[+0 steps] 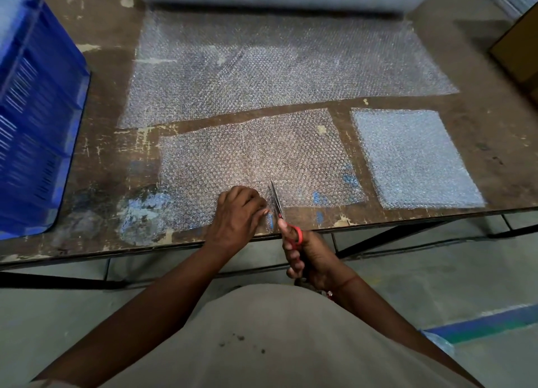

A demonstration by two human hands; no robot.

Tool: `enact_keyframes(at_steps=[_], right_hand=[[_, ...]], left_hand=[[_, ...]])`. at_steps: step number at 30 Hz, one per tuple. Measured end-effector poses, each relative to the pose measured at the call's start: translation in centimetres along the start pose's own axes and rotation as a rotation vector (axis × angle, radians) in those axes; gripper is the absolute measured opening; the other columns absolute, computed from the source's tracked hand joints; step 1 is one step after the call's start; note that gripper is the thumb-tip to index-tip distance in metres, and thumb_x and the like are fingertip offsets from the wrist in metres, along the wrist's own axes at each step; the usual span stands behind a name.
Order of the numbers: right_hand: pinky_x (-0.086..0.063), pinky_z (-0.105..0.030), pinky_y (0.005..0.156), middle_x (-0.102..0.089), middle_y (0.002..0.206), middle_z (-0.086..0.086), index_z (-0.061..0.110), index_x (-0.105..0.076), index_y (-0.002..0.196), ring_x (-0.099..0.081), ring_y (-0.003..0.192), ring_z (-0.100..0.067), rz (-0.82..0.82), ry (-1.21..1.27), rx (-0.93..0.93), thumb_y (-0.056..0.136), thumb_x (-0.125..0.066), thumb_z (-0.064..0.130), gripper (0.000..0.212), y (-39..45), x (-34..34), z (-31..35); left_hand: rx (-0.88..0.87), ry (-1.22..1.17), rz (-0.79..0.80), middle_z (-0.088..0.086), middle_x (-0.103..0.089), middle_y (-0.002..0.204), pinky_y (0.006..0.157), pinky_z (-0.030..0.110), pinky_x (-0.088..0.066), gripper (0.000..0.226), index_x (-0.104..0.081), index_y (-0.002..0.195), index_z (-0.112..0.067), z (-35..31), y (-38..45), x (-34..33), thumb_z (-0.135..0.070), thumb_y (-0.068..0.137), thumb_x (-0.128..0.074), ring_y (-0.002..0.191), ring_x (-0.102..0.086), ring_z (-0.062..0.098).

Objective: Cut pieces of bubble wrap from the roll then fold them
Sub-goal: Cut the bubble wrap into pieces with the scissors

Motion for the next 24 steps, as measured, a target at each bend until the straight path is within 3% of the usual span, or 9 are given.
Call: enact_keyframes(at_steps=[9,15,24], right_hand=[[-0.035,-0.022,0.05,-0.035,0.06,0.004,0.023,-0.051,0.065,-0.026,0.045,-0.01,-0.012,-0.036,0.034,0.083,-0.079,0.061,0.051,0.6,-0.4,1.3],[-0.036,-0.024,0.052,-0.037,0.06,0.004,0.022,-0.052,0.068,-0.027,0.045,-0.009,-0.008,-0.049,0.035,0.082,-0.082,0.058,0.05,0.6,-0.3,1.6],[-0.03,-0.024,0.052,-0.035,0.057,0.005,0.022,-0.05,0.064,-0.026,0.043,-0.009,-0.012,-0.007,0.015,0.081,-0.079,0.064,0.054,1.2,-1.2,2.8]], left_hand=[[0.029,0.009,0.014,-0.005,-0.066,0.118,0.091,0.039,-0.032,0.014,-0.072,0.107,-0.022,0.2,-0.1,0.1,-0.03,0.101,-0.062,0.115,-0.054,0.022],[0.049,-0.004,0.039,-0.006,-0.064,0.117,0.089,0.039,-0.032,0.006,-0.07,0.107,-0.023,0.1,-0.1,0.2,-0.025,0.102,-0.068,0.115,-0.054,0.022],[0.075,-0.008,0.041,-0.005,-0.064,0.115,0.088,0.039,-0.031,0.026,-0.071,0.103,-0.022,-0.1,0.0,0.4,-0.038,0.101,-0.051,0.112,-0.054,0.022]])
Point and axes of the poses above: each hand's wrist, its own y-axis towards the middle knuckle, its own x-axis out of the back of the hand, z = x × y, the point moved 3 cm from there along y, towards the middle knuckle
